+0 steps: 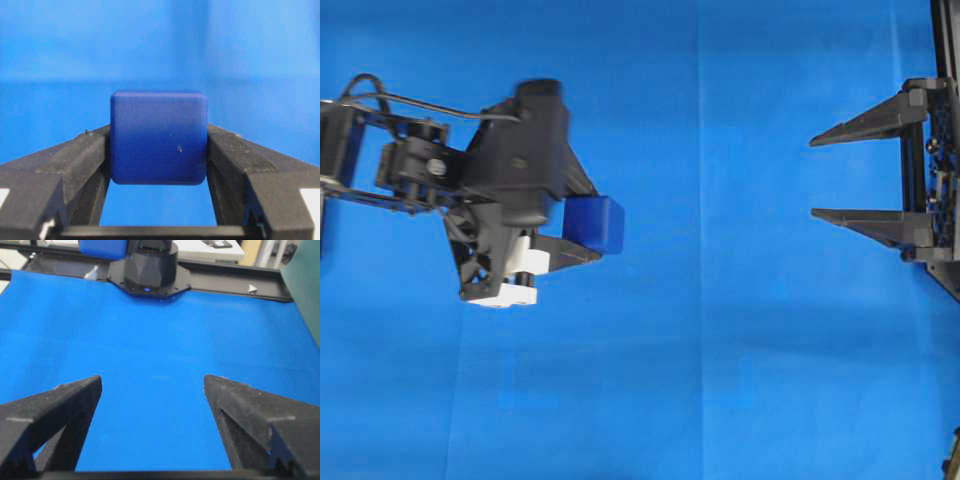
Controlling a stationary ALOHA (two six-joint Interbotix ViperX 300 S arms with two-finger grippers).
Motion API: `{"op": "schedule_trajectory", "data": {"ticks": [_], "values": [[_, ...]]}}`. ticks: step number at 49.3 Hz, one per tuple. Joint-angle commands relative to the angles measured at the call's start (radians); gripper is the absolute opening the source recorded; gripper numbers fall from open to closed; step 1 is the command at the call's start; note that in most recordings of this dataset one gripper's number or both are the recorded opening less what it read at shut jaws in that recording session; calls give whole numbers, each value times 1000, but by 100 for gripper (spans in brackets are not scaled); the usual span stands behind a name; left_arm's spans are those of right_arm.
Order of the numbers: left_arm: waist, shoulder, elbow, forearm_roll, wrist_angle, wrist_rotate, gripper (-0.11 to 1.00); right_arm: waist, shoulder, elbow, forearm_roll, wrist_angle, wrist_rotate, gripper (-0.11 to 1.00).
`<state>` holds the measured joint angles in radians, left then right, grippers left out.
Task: Handover the blue block to the right arm after grasping it with the left arm, then place it in the designated position.
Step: 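Rotate the left gripper to hold the cube up toward the right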
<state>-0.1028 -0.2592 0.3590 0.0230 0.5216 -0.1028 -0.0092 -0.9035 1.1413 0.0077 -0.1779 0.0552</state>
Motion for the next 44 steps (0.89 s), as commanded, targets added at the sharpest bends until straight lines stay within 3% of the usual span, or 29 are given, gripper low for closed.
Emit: {"op": "schedule_trajectory", "data": {"ticks": [1, 12, 18, 44], "values": [[-2, -58, 38, 6, -132, 6, 49, 0, 0, -28, 2, -5, 2, 96], [12, -117, 172, 6, -449, 41, 49, 0, 0, -28, 2, -9, 2, 96], [21, -137, 219, 6, -557, 51, 49, -2, 0, -26, 2, -9, 2, 96], [40, -141, 241, 3, -565, 52, 49, -2, 0, -41, -17, 0, -11, 96]]}}
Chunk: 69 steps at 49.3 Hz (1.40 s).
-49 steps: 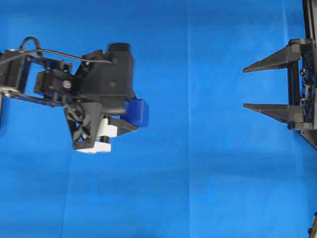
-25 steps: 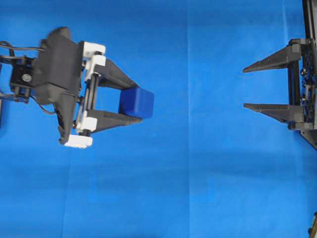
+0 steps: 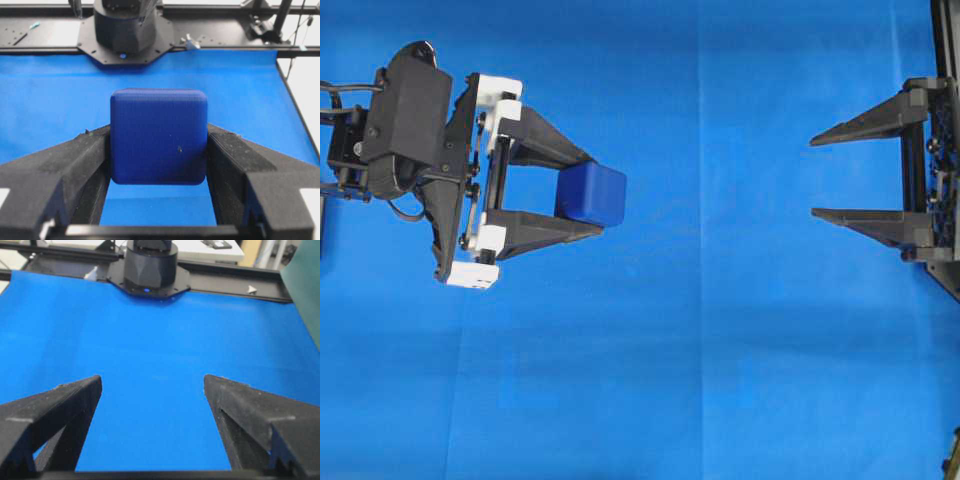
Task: Handover the blue block to the right arm after grasping it with the left arm, then place it in the designated position.
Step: 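Rotate the left gripper to hold the cube up toward the right, then move the right gripper toward the cube held by the left gripper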
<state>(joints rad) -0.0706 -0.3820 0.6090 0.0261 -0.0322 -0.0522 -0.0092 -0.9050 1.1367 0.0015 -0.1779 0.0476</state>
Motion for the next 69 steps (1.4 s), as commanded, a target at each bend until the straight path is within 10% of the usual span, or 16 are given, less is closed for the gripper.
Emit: {"op": "schedule_trajectory", "data": {"ticks": [1, 19, 51, 69], "values": [[8, -18, -8, 0, -11, 2, 49, 0, 2, -40, -14, 3, -6, 96], [12, -20, 5, -2, -17, 0, 49, 0, -35, -146, -230, 132, -126, 96], [17, -20, 6, -3, -18, 0, 49, 71, 8, -152, -824, -21, -417, 95], [23, -21, 8, -5, -18, -2, 49, 80, 14, -155, -853, -20, -423, 95]]}}
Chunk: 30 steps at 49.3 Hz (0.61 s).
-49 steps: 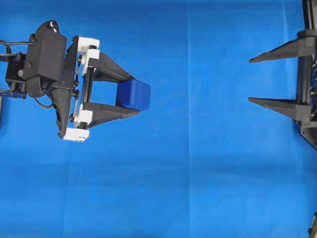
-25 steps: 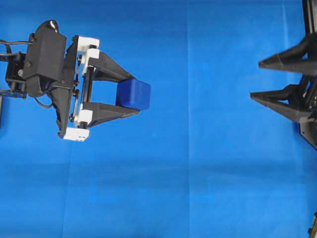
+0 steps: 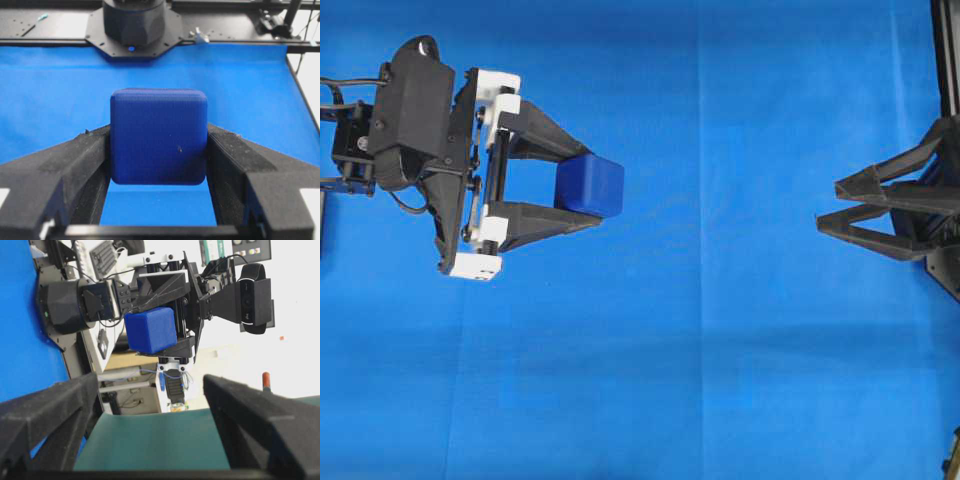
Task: Handover the blue block to the right arm after grasping it with the left arm, then place it in the designated position.
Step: 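Move the right gripper toward the cube held by the left gripper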
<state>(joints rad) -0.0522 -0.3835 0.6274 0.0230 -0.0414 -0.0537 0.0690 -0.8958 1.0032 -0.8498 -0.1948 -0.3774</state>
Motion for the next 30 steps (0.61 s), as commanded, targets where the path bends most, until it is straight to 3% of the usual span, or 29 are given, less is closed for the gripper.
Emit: {"op": "schedule_trajectory", "data": {"ticks": [1, 30], "values": [[5, -21, -11, -2, -9, 0, 49, 2, 5, -21, -2, -3, 2, 95], [5, -21, -11, -2, -9, -6, 49, 2, 14, -25, -5, 31, 0, 95]]}}
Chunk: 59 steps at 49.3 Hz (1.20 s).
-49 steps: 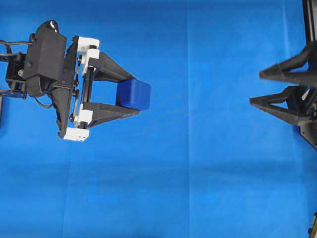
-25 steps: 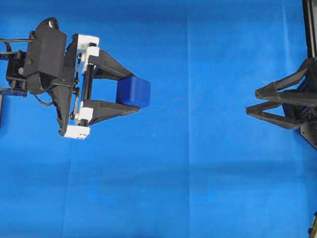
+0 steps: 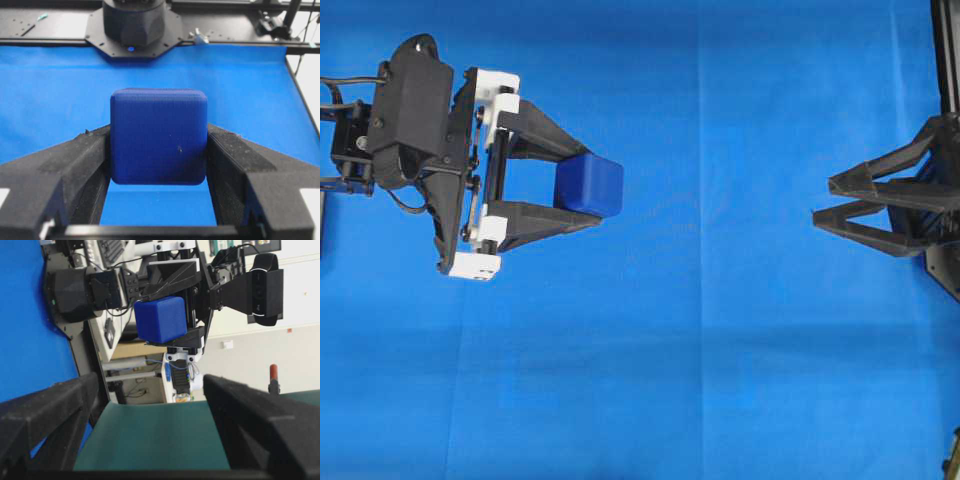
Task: Handover the blue block to the right arm after grasping it with the left arm, then place it in the designated position.
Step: 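Move the right gripper toward the cube held by the left gripper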
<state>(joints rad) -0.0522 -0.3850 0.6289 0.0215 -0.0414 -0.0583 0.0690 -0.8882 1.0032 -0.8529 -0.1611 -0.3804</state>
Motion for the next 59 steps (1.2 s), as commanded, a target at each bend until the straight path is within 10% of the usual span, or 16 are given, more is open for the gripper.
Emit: {"op": "schedule_trajectory", "data": {"ticks": [1, 59], "values": [[5, -20, -12, 0, -9, -2, 49, 2, 6, -25, -3, -3, 3, 95], [5, -20, -12, -2, -9, -5, 49, 2, 28, -28, -2, -6, 2, 95]]}}
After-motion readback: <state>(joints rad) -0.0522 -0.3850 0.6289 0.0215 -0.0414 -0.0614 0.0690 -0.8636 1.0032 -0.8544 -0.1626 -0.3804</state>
